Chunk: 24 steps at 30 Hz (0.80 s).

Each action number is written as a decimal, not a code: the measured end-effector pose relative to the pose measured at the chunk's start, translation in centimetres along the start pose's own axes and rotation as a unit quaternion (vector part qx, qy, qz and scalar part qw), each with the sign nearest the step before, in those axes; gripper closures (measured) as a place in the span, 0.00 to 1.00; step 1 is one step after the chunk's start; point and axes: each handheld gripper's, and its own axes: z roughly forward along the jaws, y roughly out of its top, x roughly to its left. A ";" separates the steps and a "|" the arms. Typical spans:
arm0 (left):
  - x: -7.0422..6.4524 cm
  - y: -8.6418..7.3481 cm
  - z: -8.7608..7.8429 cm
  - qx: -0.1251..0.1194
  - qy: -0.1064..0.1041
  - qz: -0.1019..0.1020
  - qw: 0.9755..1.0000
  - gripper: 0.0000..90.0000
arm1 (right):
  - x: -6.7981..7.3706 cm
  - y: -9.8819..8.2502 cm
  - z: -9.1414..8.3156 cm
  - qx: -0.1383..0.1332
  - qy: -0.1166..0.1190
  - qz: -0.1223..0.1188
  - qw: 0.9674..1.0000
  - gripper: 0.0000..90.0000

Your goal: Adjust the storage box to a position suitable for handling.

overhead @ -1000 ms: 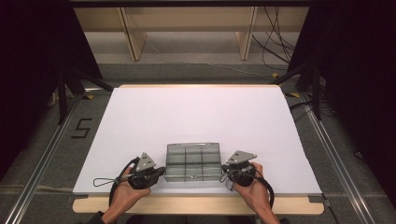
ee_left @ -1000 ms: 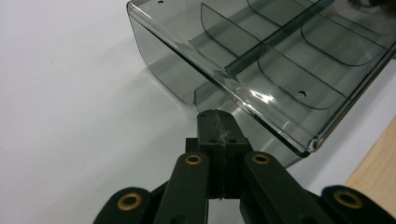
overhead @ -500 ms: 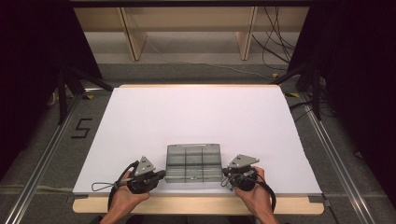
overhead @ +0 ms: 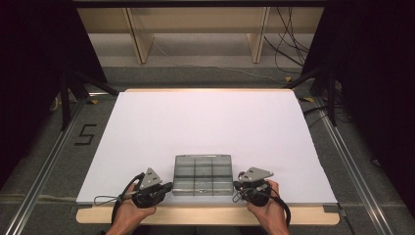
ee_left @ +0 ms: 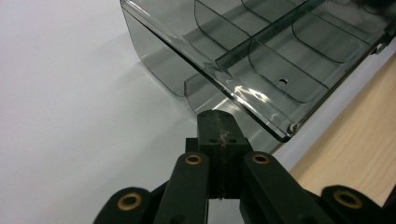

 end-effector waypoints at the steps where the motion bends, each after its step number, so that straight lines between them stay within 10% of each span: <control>1: 0.0 0.0 0.0 0.000 0.000 0.000 1.000 1.00 | 0.0 0.0 0.0 0.000 0.000 0.000 1.000 1.00; 24: 0.9 -0.2 -0.3 0.001 -0.004 -0.012 1.000 0.90 | 0.2 -0.3 -0.6 -0.004 0.000 -0.018 1.000 1.00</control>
